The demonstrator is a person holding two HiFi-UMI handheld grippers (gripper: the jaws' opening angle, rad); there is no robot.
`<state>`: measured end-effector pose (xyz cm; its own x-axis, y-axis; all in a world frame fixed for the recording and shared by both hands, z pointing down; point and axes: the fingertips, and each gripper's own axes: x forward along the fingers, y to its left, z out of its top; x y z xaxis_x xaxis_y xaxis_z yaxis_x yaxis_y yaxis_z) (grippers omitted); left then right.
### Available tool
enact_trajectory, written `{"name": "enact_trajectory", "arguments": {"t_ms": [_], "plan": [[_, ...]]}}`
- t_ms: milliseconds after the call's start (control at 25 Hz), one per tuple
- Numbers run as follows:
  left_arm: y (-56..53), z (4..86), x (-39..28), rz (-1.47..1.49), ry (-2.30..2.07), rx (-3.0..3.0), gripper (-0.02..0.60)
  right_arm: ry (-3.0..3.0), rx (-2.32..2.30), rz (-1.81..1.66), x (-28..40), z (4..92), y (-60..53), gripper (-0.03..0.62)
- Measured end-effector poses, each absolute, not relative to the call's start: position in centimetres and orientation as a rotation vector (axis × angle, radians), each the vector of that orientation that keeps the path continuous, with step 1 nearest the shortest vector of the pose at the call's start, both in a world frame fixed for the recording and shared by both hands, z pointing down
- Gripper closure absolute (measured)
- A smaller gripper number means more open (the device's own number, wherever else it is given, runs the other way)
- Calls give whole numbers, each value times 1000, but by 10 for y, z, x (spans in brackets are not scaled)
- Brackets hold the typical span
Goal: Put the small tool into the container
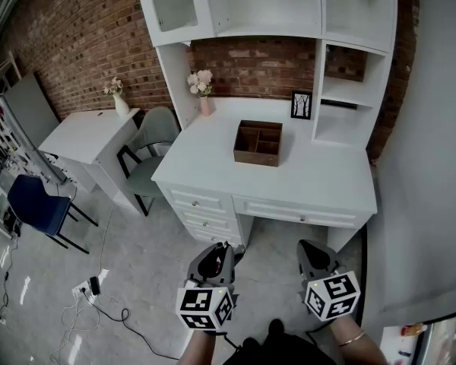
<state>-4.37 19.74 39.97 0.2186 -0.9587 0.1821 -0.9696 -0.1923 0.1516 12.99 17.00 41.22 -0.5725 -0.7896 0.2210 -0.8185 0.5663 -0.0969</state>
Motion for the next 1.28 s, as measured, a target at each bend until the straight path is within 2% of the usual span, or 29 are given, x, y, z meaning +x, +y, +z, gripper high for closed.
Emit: {"name": "enact_trajectory", "arguments": {"t_ms": [880,1280], "plan": [[160,387,-24,86,-1913,2255,505,-2686,1339,285,148,411,129,591],[100,389,-34,94,-1895,2277,505,-2669,1371,306,141,414,75,591]]}}
